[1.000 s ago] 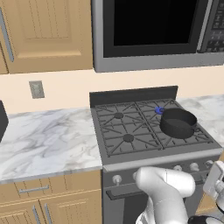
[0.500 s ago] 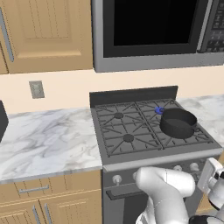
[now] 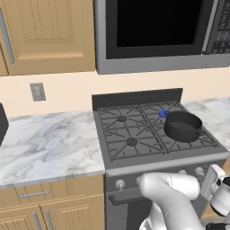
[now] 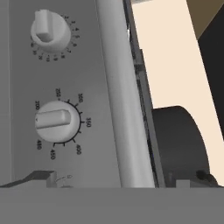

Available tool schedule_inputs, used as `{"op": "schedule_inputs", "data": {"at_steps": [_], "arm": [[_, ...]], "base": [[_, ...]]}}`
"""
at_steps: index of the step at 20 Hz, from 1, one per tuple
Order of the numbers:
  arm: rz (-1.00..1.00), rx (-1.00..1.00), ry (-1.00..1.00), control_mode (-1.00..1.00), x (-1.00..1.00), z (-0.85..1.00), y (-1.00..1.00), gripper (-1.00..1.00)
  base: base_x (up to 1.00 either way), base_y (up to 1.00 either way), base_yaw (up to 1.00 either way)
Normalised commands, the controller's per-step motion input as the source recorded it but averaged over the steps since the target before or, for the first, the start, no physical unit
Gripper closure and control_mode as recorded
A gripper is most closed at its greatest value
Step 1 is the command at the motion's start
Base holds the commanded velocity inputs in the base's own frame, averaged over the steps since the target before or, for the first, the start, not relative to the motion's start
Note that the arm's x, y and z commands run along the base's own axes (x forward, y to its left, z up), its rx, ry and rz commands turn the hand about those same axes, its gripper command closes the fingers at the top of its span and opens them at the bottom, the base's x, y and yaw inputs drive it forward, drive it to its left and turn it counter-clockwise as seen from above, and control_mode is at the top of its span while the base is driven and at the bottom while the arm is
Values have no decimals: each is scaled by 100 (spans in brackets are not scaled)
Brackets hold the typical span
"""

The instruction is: Turn off the rear right burner of the stove.

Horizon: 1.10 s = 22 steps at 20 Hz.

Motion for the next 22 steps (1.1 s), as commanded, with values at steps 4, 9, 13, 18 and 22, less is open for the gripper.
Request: {"op": "schedule_inputs", "data": {"at_steps": [4, 9, 13, 18, 22], "arm": [[0, 4, 0, -100, 18, -7, -5, -100], [0, 2, 0, -100, 8, -11, -37, -100], [0, 3, 0, -100, 8, -24, -33, -100], [0, 1, 0, -100, 28, -20, -3, -100], [0, 0, 0, -100, 27, -16, 0, -100]], "base": [[0, 0, 0], [0, 0, 0], [0, 0, 0], [0, 0, 0], [0, 0, 0]]}}
